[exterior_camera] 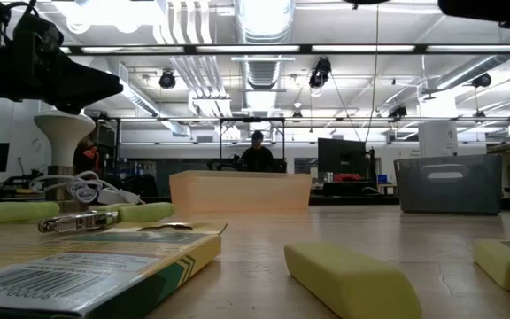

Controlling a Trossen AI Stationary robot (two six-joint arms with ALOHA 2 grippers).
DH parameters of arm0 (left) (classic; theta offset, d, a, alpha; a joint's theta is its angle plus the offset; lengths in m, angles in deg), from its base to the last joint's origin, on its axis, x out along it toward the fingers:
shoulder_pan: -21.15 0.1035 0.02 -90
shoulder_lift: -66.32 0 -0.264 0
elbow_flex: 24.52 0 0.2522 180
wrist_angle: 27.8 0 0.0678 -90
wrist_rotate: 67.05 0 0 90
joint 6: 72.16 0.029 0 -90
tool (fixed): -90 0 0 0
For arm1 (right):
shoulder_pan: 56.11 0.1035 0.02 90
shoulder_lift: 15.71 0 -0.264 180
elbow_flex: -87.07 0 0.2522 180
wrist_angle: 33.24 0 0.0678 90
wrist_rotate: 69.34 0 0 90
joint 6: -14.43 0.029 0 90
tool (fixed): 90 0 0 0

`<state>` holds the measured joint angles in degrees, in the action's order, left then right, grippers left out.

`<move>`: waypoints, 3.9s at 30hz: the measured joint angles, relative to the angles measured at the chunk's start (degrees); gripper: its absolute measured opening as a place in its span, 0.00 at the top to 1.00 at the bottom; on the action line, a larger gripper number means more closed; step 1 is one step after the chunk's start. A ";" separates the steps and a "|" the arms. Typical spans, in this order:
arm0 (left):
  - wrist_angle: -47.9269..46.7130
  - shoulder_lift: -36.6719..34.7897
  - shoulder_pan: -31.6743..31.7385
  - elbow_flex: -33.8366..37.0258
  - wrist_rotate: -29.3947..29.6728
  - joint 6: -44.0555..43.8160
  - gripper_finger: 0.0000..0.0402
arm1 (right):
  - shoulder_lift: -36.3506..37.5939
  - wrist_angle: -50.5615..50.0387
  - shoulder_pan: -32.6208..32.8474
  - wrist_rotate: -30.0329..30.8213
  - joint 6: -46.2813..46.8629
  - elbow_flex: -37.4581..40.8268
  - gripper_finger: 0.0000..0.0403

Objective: Pick & Place School Supplies
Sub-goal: Put the yellow eraser into the black basket

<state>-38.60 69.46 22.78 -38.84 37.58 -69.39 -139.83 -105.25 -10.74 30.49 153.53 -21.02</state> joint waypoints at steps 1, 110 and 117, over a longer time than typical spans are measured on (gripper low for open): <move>0.00 0.00 0.02 0.00 0.00 0.00 0.55 | 0.00 -0.01 -0.07 -0.01 0.00 0.09 0.64; 0.01 0.00 0.01 -0.01 0.02 0.00 0.55 | 9.66 -31.74 11.85 7.50 -2.99 -7.43 0.76; 0.00 0.00 0.00 -0.01 0.00 0.00 0.55 | 19.58 -31.72 11.74 9.85 -3.91 1.83 0.76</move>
<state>-38.60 69.46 22.78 -38.85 37.58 -69.39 -120.25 -136.97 1.00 40.34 149.63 -19.18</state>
